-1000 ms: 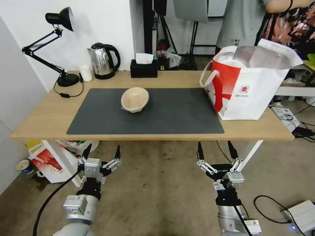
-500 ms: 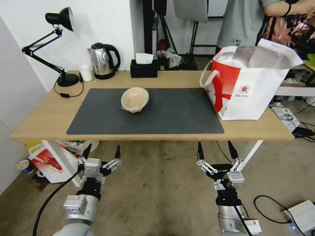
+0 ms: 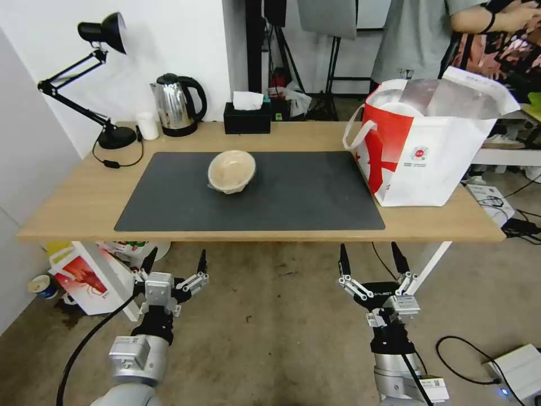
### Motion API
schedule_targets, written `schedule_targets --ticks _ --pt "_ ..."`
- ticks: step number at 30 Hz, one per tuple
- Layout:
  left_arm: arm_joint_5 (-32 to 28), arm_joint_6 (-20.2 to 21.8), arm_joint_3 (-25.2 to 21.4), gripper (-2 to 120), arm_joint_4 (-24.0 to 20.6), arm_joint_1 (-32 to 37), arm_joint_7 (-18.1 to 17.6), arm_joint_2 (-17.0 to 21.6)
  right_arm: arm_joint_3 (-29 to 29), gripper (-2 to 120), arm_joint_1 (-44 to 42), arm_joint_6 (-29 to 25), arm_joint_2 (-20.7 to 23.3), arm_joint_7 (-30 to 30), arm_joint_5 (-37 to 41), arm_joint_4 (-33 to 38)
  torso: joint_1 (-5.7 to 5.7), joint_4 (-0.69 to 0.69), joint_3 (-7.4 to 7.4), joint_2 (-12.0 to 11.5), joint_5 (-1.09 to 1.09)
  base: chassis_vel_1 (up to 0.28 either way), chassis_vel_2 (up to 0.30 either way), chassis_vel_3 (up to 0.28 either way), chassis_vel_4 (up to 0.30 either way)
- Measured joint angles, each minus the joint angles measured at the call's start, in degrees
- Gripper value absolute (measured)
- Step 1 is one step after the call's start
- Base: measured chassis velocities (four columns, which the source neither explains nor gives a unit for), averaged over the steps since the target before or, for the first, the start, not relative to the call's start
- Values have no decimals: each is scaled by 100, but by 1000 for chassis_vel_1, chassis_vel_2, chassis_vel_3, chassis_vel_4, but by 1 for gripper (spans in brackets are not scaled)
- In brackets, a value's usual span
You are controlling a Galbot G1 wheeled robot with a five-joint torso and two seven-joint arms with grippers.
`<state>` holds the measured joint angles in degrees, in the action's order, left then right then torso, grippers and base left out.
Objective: Pick up the trash from the table and place it into the takeout bag.
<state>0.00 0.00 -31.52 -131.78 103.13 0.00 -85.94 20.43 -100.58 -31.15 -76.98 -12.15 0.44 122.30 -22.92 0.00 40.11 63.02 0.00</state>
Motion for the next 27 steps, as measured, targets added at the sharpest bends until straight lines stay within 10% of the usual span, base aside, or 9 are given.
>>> schedule_targets --ticks 27 --pt "-130 -204 -103 100 290 -107 206 -22 0 100 0 0 0 0 1 0 0 0 0 0 -1 0 0 0 0"
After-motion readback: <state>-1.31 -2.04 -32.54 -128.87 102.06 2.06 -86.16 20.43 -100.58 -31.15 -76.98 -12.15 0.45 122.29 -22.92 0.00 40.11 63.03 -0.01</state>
